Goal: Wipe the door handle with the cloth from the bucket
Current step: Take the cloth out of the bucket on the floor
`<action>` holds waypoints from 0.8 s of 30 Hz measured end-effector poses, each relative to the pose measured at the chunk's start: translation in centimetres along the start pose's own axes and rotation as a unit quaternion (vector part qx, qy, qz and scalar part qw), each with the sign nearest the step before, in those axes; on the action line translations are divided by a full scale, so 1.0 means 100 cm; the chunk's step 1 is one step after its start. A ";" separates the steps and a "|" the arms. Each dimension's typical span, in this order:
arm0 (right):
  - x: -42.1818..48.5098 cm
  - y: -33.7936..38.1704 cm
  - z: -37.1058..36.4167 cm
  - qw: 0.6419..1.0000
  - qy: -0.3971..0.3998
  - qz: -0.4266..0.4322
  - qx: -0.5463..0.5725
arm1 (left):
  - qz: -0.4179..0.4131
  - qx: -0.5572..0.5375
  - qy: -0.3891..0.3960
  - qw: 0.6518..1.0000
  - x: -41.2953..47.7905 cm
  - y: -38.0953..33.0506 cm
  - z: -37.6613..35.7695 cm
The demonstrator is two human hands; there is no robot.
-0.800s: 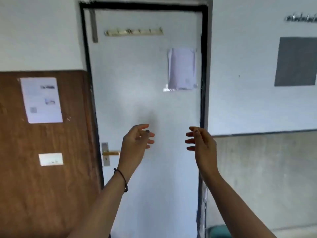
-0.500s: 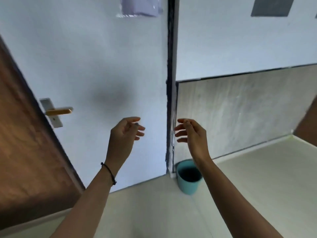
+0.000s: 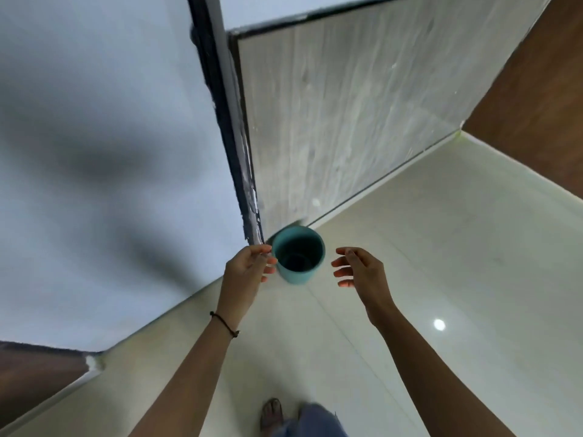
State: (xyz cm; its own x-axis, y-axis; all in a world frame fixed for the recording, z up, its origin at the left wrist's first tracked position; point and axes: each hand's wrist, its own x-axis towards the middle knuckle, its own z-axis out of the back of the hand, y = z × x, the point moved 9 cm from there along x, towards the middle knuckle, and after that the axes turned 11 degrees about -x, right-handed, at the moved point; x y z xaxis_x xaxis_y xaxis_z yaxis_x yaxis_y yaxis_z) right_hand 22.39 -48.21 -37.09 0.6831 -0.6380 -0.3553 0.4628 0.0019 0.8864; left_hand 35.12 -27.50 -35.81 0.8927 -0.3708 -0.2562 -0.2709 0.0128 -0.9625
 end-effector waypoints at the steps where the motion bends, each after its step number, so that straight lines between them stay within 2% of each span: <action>1: 0.014 -0.011 0.002 1.000 -0.003 -0.016 0.001 | 0.021 -0.002 0.005 1.000 0.013 0.014 -0.006; 7: 0.113 -0.074 -0.001 0.993 -0.002 -0.121 0.007 | 0.133 0.030 -0.002 0.991 0.103 0.090 -0.025; 15: 0.264 -0.166 -0.049 0.974 0.025 -0.227 -0.016 | 0.257 0.041 -0.050 0.964 0.226 0.215 -0.049; 20: 0.354 -0.244 -0.103 0.966 0.020 -0.258 -0.015 | 0.257 0.085 -0.077 0.960 0.308 0.313 -0.048; 24: 0.428 -0.336 -0.162 0.960 0.014 -0.281 -0.009 | 0.238 0.122 -0.134 0.954 0.384 0.411 -0.029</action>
State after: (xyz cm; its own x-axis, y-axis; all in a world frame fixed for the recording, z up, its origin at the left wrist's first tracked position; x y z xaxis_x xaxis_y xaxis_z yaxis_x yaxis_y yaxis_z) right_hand 45.24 -63.12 -86.86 0.3376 -0.5209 -0.7841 0.7723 -0.3229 0.5470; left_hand 57.22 -43.86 -85.00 0.7582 -0.0183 -0.6517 -0.6059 0.3493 -0.7148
